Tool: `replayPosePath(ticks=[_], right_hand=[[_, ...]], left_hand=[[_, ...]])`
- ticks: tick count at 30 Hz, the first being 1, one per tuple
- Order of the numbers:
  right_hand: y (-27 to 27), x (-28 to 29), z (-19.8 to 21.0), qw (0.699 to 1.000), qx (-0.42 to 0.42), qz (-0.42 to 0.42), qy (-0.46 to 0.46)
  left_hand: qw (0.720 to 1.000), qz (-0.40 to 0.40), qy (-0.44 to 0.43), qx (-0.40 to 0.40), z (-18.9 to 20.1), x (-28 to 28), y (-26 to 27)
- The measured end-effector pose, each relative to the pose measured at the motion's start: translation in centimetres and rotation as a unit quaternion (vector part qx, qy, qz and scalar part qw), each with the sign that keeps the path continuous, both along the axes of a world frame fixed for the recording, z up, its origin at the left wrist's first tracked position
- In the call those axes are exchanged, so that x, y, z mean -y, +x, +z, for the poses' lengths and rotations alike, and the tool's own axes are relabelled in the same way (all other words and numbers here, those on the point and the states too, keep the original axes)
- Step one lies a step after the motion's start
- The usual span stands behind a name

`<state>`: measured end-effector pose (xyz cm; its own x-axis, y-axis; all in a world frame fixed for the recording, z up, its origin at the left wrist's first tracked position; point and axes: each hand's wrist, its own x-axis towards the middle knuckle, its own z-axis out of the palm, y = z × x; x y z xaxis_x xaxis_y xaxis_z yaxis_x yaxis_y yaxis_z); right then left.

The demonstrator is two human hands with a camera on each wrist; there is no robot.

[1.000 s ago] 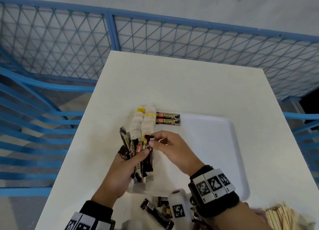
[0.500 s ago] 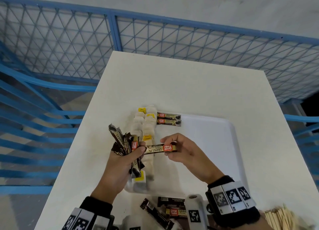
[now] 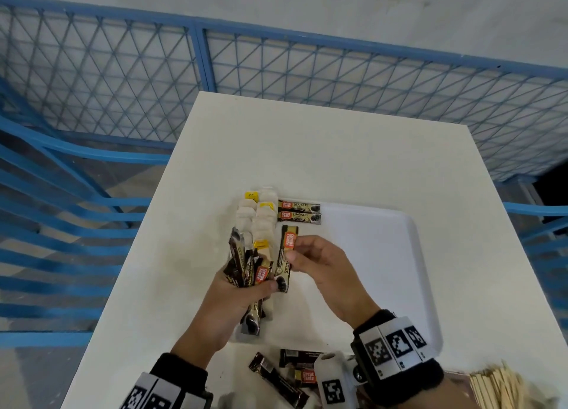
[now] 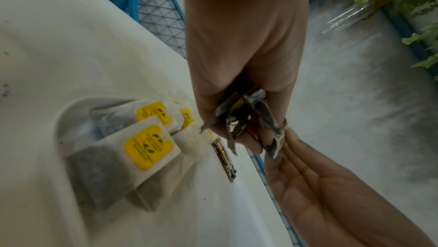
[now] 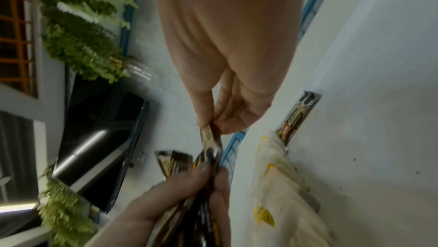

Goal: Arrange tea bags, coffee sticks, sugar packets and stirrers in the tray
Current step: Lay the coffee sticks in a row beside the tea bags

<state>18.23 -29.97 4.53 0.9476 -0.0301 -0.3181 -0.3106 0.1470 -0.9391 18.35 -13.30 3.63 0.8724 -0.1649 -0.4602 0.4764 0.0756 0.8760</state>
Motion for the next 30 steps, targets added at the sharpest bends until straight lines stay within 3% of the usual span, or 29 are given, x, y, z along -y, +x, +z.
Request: replayPosePath(ticks=[4, 8, 11, 13, 16, 20, 23, 26, 30], right_hand=[[-0.5, -0.7, -0.2, 0.995, -0.012, 0.052, -0.08], [-1.0, -0.3, -0.1, 0.98, -0.024, 0.127, -0.151], [-1.0, 0.3, -0.3, 0.967, -0.005, 0.155, -0.202], [-0.8, 0.5, -0.3, 0.978, -0.008, 0.119, -0.169], [-0.4, 1.0, -0.5, 0.997, -0.038, 0.042, -0.046], [0.1, 1.2, -1.4, 0.997, -0.061, -0.01, 0.05], [1.0, 1.7, -2.2, 0.987, -0.061, -0.11, 0.098], [2.3, 3.1, -3.2, 0.967, -0.069, -0.219, 0.107], [4.0, 4.0, -4.7, 0.959, -0.115, -0.255, 0.048]], left_hand=[[1.0, -0.024, -0.002, 0.0, 0.3, 0.1, -0.2], [0.997, 0.068, -0.041, -0.004, 0.2, -0.8, 0.7], [0.997, 0.073, -0.039, 0.006, 0.4, -1.2, 1.3], [0.997, 0.078, -0.02, 0.014, 0.3, -1.4, 1.3], [0.994, 0.104, -0.022, 0.01, -0.1, -1.6, 1.2], [0.992, 0.123, -0.033, -0.003, -0.4, -1.6, 1.2], [0.987, 0.143, -0.068, -0.028, -0.2, -1.6, 1.2], [0.978, 0.177, -0.099, -0.057, 0.0, -2.0, 1.2], [0.978, 0.181, -0.082, -0.066, -0.4, -2.6, 1.1]])
